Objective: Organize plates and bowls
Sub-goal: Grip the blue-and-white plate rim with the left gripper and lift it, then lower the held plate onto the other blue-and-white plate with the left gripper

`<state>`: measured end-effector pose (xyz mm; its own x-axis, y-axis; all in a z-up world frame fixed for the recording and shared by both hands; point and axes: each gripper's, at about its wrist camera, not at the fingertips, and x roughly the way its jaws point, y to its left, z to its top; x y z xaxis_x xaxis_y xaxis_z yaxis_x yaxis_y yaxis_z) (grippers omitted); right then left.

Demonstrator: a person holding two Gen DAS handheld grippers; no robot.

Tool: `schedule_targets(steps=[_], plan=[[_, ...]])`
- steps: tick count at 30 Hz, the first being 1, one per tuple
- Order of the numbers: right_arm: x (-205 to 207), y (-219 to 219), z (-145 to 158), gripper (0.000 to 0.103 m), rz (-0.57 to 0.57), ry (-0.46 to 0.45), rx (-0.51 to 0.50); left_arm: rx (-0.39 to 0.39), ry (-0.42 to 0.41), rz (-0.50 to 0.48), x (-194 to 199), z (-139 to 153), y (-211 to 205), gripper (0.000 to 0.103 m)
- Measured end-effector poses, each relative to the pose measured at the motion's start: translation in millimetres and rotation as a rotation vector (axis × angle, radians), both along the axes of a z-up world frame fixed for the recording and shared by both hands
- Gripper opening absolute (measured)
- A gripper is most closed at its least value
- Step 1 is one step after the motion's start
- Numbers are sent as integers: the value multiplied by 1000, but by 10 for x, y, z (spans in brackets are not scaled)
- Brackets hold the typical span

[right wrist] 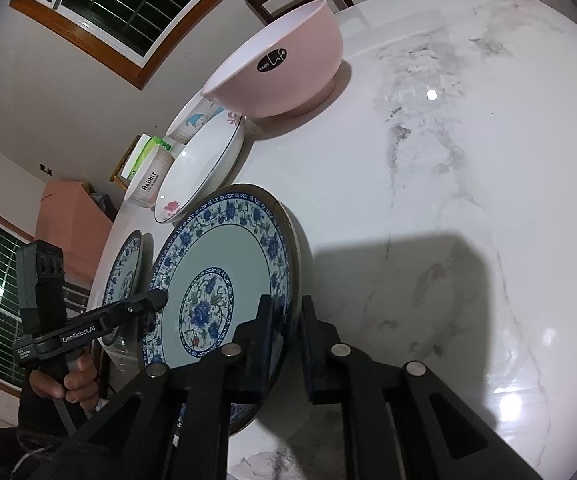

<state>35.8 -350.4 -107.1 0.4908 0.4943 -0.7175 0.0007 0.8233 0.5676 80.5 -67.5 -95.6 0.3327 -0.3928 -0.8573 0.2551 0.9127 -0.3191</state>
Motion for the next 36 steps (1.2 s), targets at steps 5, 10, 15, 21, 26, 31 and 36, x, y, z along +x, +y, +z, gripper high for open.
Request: schedule_targets(steps=[5, 10, 15, 21, 26, 31, 36], plan=[[-40, 42, 31, 13, -20, 11, -13, 2, 1, 8, -7, 13, 17, 18], [-22, 86, 82, 13, -29, 8, -11, -1, -21, 13, -19, 87, 45, 18], [21, 186, 141, 13, -23, 2, -16, -5, -32, 35, -33, 151, 135, 18], [130, 422, 273, 13, 12, -23, -31, -13, -52, 80, -26, 265, 351, 18], [275, 740, 382, 13, 61, -43, -33, -12, -80, 139, -20, 384, 663, 18], [460, 1165, 471, 13, 123, -60, -30, -7, -99, 205, -21, 478, 1073, 19], [630, 1591, 463, 13, 179, -55, -17, 9, -118, 276, -31, 550, 1507, 19]])
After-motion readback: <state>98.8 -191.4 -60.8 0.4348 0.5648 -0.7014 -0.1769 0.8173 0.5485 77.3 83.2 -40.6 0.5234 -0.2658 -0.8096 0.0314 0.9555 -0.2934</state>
